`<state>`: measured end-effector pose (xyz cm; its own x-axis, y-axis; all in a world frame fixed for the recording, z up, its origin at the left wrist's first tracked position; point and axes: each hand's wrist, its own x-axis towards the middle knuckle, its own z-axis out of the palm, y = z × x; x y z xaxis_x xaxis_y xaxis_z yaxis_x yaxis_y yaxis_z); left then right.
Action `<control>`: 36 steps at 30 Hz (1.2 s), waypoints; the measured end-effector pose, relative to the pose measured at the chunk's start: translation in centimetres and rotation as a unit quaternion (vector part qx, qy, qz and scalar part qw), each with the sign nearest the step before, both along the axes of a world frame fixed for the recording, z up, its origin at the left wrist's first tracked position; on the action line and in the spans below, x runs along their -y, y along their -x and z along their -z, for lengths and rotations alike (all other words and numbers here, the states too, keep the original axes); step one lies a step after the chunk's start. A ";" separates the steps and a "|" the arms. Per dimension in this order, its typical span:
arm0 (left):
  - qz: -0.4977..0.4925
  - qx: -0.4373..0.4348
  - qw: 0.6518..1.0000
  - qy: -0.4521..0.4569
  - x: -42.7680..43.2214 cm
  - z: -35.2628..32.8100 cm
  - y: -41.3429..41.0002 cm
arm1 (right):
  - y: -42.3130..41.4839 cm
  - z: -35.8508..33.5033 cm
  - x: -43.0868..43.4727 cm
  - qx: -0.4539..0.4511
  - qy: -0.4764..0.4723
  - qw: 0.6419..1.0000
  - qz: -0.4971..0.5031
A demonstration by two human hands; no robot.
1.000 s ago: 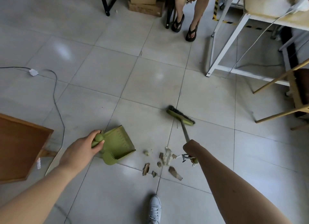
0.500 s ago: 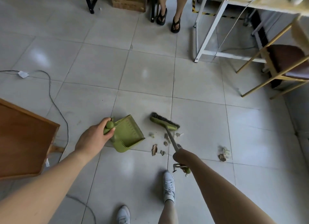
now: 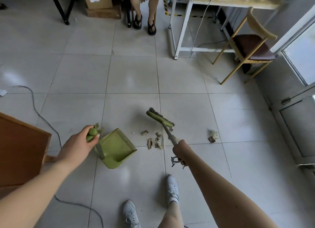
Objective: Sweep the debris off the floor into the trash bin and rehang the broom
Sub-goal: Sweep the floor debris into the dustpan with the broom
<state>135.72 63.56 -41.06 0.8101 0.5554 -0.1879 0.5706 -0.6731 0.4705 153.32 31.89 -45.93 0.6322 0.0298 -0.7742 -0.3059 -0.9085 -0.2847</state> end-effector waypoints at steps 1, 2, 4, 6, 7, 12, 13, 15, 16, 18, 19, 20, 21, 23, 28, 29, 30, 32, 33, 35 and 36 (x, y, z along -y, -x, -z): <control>0.001 0.002 1.000 0.002 0.6 -0.3 -0.1 | -0.5 -0.3 1.1 0.006 -0.001 1.000 0.010; 0.002 0.004 1.000 0.003 1.3 -0.5 -0.2 | -1.1 -0.7 2.3 0.013 0.002 1.000 0.019; 0.001 0.004 1.000 0.004 2.6 -0.8 -0.5 | -2.5 -1.5 5.2 0.019 0.002 0.998 0.052; 0.002 0.001 1.000 0.006 4.1 -0.8 -1.0 | -4.4 -1.7 8.7 0.024 0.004 0.996 0.086; 0.001 -0.001 1.000 0.005 5.2 -0.7 -1.4 | -5.4 -1.7 10.6 0.026 0.011 0.994 0.101; 0.001 -0.026 0.999 -0.022 11.3 0.8 -3.5 | -11.0 -1.4 19.1 0.016 0.064 0.991 0.114; 0.001 -0.033 0.999 -0.029 12.3 1.1 -4.0 | -11.7 -1.2 20.7 0.018 0.080 0.991 0.108; -0.006 -0.034 0.999 -0.038 14.0 1.8 -4.8 | -13.1 -0.5 23.7 0.014 0.107 0.989 0.101; -0.011 -0.033 0.998 -0.043 14.8 2.2 -5.1 | -13.9 0.2 25.1 0.020 0.123 0.988 0.087; -0.025 -0.035 0.998 -0.054 16.3 2.7 -5.7 | -15.1 1.0 27.4 0.019 0.129 0.990 0.058; -0.032 -0.035 0.997 -0.060 17.0 2.8 -6.1 | -15.4 1.3 28.4 0.016 0.134 0.991 0.018; -0.038 -0.033 0.997 -0.065 17.9 2.7 -6.3 | -15.8 1.6 29.0 -0.010 0.156 0.987 -0.026; -0.038 -0.029 0.996 -0.070 18.9 2.7 -6.6 | -15.8 1.2 29.3 -0.060 0.175 0.983 -0.015; -0.023 -0.034 0.996 -0.084 20.9 2.7 -7.0 | -16.2 1.7 29.7 -0.080 0.223 0.969 -0.071; 0.026 -0.054 0.992 -0.107 23.4 2.4 -7.5 | -15.4 3.0 27.5 -0.078 0.296 0.885 -0.351; 0.022 -0.056 0.992 -0.107 23.5 2.2 -7.4 | -14.7 2.9 26.8 -0.087 0.304 0.889 -0.332; 0.016 -0.056 0.993 -0.106 23.5 2.1 -7.2 | -14.6 3.5 26.2 -0.098 0.300 0.868 -0.383; 0.002 -0.049 0.994 -0.101 23.0 2.0 -6.6 | -13.3 3.3 25.0 -0.085 0.248 0.901 -0.346; -0.005 -0.044 0.994 -0.098 22.7 2.0 -6.2 | -12.5 2.7 23.6 -0.082 0.248 0.917 -0.300; -0.013 -0.033 0.995 -0.093 21.8 2.1 -5.3 | -11.2 2.5 21.8 -0.094 0.151 0.958 -0.226; -0.015 -0.030 0.995 -0.091 21.4 2.2 -4.8 | -10.9 2.1 20.7 -0.110 0.153 0.961 -0.203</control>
<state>140.47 42.20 -43.27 0.7833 0.6078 -0.1304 0.6149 -0.7266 0.3067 164.26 11.21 -48.05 0.4375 -0.0111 -0.8991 0.0692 -0.9965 0.0460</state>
